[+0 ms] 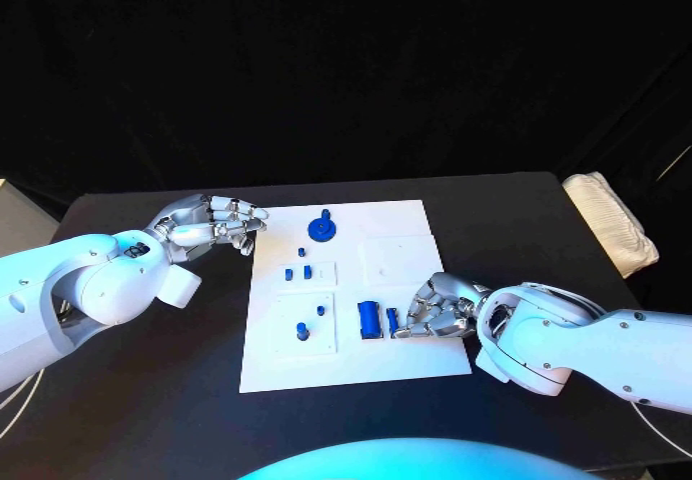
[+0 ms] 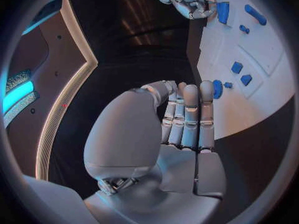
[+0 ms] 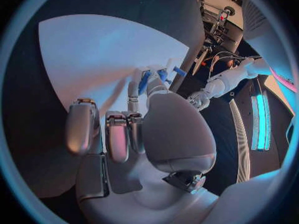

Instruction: Assemble the parts on the task board

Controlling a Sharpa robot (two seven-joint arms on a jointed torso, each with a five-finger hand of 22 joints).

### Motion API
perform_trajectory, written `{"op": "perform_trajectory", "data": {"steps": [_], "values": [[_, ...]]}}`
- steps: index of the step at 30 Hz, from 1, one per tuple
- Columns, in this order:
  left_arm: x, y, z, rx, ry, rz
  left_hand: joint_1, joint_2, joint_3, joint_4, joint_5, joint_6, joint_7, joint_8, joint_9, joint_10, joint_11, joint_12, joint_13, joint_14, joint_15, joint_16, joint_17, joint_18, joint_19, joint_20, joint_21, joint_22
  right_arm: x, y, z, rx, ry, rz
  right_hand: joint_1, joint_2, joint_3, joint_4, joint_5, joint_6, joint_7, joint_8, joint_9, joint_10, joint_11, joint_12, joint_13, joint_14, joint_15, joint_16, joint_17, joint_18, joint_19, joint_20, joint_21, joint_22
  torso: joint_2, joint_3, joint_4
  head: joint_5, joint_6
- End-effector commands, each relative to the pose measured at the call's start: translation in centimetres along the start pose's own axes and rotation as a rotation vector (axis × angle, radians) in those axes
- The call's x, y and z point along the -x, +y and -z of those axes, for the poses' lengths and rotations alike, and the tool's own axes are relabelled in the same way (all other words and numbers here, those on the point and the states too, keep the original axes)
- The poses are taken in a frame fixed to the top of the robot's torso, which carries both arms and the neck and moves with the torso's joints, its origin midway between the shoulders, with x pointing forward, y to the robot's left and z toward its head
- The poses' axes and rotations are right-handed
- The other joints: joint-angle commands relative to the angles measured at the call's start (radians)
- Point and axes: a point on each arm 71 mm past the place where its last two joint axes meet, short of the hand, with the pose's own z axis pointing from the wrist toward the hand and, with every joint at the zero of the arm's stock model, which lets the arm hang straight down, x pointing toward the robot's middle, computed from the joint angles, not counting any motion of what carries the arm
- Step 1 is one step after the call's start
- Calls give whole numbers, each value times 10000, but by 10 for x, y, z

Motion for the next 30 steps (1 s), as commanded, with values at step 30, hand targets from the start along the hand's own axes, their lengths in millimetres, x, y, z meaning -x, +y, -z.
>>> {"op": "perform_trajectory", "data": {"steps": [30], "values": [[-2, 0, 0, -4, 210, -3, 8, 114, 95, -74, 46, -54, 22, -13, 22, -79, 34, 62, -14, 29, 29, -51, 22, 69, 1, 4, 86, 27, -4, 1, -6, -204, 289, 260, 475, 19, 429, -37, 29, 21, -9, -109, -122, 1044, -105, 61, 2630, 1044, -58, 43, 2635, -129, 412, -60, -59, 1568, -1, 2, -7, -7, -4]]}}
